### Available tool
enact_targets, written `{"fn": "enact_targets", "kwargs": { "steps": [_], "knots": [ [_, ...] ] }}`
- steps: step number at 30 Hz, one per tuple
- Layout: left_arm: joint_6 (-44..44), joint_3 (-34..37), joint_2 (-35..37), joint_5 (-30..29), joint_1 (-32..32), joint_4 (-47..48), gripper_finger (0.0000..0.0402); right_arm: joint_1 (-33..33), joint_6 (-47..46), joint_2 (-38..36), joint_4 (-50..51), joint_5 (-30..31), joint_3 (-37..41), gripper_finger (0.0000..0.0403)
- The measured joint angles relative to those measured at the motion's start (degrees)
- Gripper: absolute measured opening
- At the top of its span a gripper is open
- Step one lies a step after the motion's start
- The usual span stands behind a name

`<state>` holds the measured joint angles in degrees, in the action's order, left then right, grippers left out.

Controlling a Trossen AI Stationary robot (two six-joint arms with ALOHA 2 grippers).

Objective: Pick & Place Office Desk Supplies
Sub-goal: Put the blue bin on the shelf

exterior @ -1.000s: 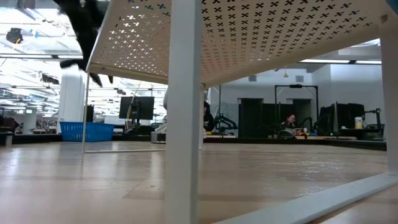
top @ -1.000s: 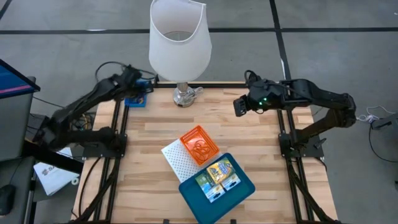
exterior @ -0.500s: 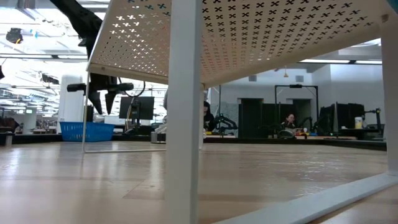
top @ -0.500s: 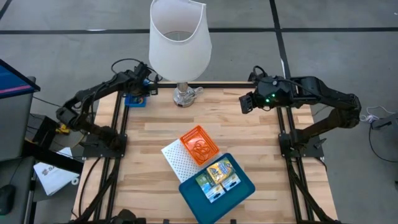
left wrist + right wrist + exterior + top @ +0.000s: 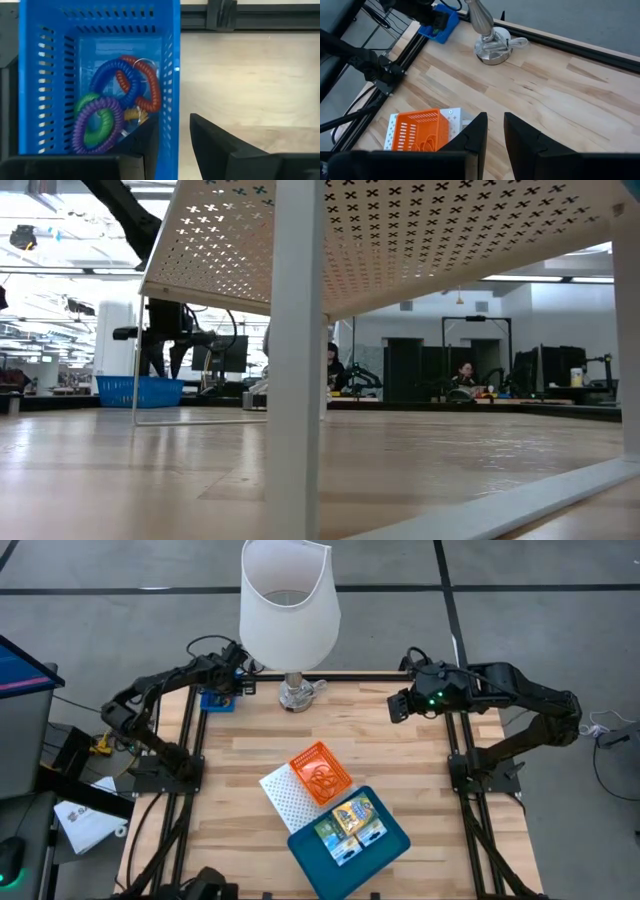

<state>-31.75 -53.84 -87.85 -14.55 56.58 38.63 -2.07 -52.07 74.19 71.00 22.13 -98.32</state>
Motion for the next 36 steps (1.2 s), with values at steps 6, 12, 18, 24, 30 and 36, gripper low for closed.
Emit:
{"fn": "enact_targets", "kwargs": {
  "steps": [6,12,18,24,30,36],
  "knots": [
    [1.4,0.0,-2.1,0.0,0.5,-1.8,0.0102,0.0,0.0,0.0,0.5,0.0,0.0,0.0062],
    [3.0,0.0,-4.1,-0.2,0.9,-3.8,0.0101,0.0,-0.5,0.0,0.6,-0.2,0.0,0.0062],
    [5.5,0.0,-4.1,-1.7,1.2,-5.0,0.0062,0.1,-0.5,0.0,0.7,-0.6,0.0,0.0062],
    [7.6,0.0,-4.1,-1.6,1.6,-5.3,0.0011,0.1,-0.5,0.0,0.7,-0.7,0.0,0.0062],
    [10.4,0.0,-3.4,-2.0,1.1,-4.3,0.0006,0.2,-0.4,0.0,0.6,-1.1,0.0,0.0062],
    [11.1,0.0,-0.2,-3.7,-1.6,-1.2,0.0003,1.2,-0.3,0.0,0.4,-1.1,0.0,0.0062]
  ]
}}
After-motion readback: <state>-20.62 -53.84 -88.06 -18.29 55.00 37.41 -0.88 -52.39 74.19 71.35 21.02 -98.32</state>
